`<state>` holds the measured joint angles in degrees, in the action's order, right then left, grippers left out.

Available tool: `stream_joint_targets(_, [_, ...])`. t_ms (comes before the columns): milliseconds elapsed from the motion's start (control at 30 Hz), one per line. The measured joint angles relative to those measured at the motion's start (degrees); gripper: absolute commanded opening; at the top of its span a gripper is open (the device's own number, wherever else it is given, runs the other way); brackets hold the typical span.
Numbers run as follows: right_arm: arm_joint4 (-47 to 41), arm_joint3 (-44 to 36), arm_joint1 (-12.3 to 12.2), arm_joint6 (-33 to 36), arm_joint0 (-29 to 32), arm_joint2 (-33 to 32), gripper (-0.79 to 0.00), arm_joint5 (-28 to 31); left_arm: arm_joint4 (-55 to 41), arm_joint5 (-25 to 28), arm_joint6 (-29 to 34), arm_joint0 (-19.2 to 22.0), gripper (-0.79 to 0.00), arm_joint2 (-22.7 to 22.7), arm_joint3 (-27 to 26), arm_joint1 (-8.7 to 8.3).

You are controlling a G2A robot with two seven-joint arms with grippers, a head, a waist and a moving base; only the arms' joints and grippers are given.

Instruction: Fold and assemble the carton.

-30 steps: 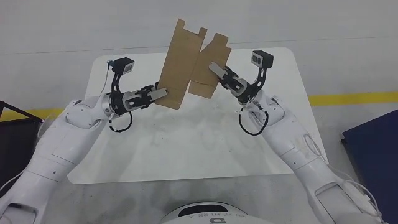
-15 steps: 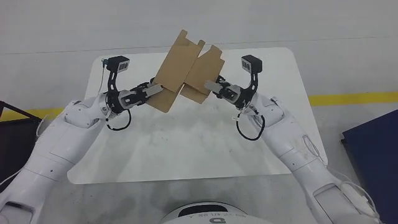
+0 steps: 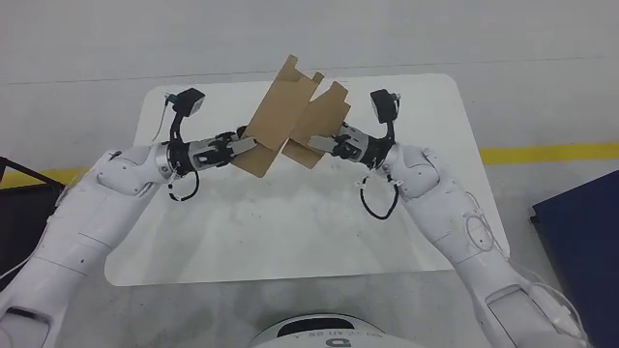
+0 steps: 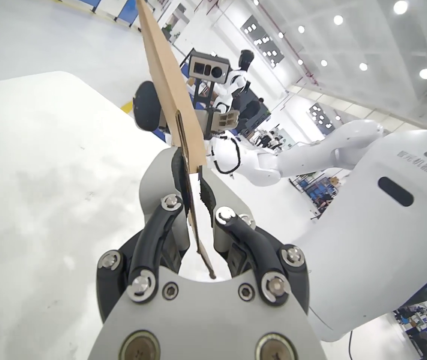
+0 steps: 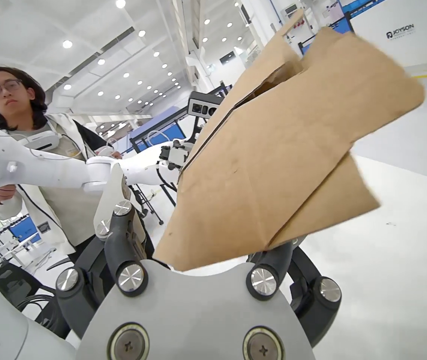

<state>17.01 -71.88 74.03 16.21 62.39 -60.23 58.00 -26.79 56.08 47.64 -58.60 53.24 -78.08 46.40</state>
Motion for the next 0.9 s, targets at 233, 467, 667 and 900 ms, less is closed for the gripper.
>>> stream_joint_targets(233, [8.33,1.36,0.98,-5.08,-1.71,1.60,-0.012,-2.66,9.33,-2.58,-4.42,-0.24,-0.785,1.67,-0.75,0.41])
stream_joint_targets(467, [10.67,0.50,2.01,-7.81,-2.53,3.51,0.000,-10.70,22.93,-7.77,-11.93,-2.00,-0.785,3.44,-3.98,0.82])
stream_joint_targets(667, [9.60,0.39,2.59,-7.81,-3.34,4.85,0.000,-12.14,22.69,-6.83,-14.25,-3.81,-0.785,4.28,-4.35,1.00])
stream_joint_targets(900, [11.36,1.25,2.78,-9.27,-3.73,4.76,0.000,-11.26,22.60,-6.91,-13.38,-4.55,-0.785,6.03,-3.01,0.82])
